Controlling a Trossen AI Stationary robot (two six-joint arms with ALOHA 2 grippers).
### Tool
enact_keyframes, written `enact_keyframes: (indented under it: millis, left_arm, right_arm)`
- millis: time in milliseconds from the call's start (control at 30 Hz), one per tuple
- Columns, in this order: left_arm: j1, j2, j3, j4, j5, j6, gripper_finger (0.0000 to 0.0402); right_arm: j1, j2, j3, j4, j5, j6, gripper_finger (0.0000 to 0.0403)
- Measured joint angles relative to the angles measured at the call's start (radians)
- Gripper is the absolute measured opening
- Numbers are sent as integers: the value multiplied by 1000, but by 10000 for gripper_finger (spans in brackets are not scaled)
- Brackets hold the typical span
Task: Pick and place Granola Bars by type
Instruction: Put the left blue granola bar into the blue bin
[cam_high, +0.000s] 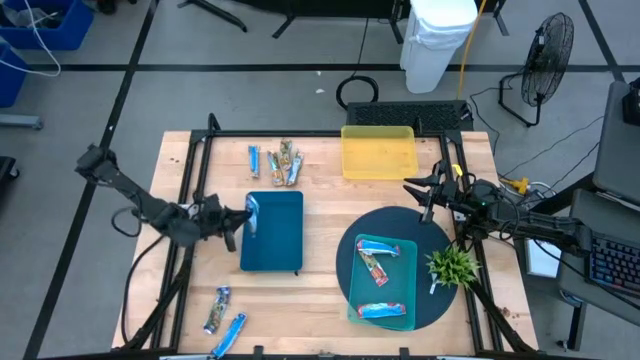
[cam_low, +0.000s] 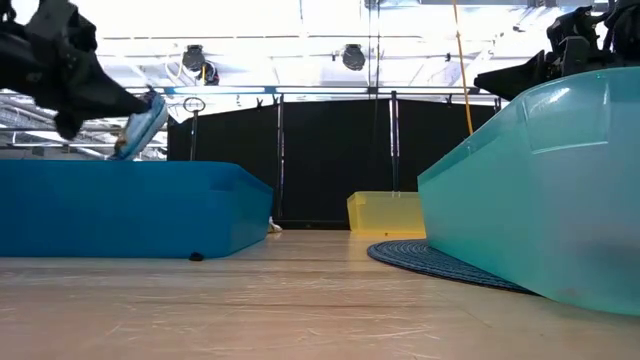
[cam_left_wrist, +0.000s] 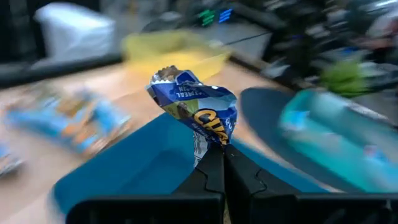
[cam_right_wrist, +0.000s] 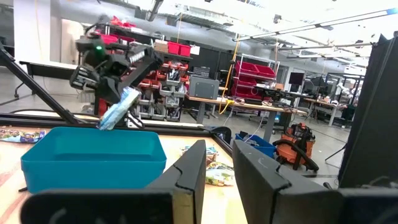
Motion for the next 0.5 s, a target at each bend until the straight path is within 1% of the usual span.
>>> enact_keyframes:
  millis: [133, 167, 200, 333, 500]
  left_arm:
    - [90, -112, -127, 364, 200, 349, 0]
    - [117, -134, -150, 439, 249, 413, 0]
    - [144, -154, -161, 471, 292, 462, 0]
    - [263, -201, -144, 471, 420, 543, 0]
    - [426, -206, -132, 467, 578, 536, 0]
  right_arm:
    - [0, 0, 0, 0, 0, 0, 71]
    - [0, 0, 0, 0, 0, 0, 71]
    - [0, 0, 0, 0, 0, 0, 71]
    - [0, 0, 0, 0, 0, 0, 71]
    - [0, 0, 0, 0, 0, 0, 71]
